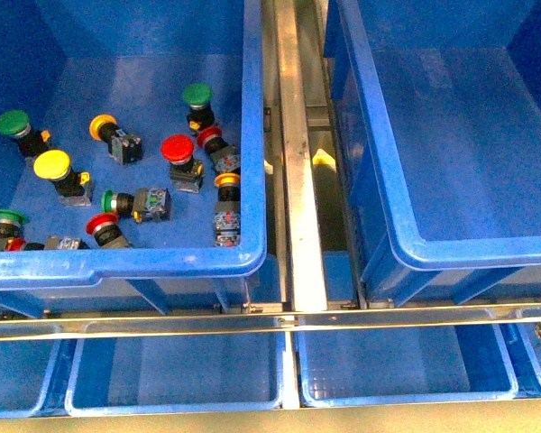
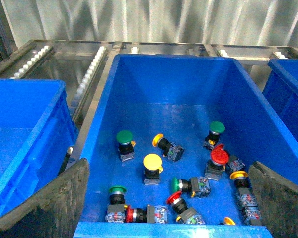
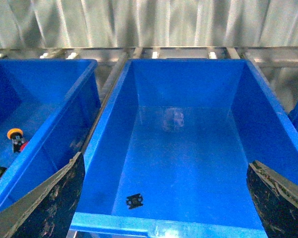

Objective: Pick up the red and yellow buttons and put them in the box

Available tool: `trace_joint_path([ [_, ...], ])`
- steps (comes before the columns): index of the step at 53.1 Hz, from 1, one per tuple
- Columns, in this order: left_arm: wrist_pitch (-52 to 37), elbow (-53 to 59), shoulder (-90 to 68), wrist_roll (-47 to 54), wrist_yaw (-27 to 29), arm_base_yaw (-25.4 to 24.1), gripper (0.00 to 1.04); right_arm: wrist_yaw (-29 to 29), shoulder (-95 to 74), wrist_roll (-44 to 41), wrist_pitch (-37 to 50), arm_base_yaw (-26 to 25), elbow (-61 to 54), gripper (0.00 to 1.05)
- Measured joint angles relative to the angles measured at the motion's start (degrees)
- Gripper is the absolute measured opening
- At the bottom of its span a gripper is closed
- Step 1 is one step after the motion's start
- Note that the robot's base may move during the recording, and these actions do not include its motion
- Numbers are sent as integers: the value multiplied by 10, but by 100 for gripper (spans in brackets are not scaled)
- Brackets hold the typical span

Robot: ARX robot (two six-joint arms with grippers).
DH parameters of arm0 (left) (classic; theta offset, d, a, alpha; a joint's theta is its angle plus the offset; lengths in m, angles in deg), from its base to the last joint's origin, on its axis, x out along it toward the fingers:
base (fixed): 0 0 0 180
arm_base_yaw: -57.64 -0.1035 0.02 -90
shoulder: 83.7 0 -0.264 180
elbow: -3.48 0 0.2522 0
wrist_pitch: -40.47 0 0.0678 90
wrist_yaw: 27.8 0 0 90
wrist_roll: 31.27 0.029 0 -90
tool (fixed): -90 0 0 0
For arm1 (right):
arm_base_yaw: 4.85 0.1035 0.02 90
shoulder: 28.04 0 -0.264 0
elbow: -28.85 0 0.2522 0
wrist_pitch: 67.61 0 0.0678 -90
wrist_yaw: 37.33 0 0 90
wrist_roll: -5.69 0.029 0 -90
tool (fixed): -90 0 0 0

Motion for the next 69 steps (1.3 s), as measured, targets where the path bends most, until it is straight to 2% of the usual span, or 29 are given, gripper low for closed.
trace_joint_path([
  [69,0,0,0,0,0,0,97,0,0,0,0,0,0,98],
])
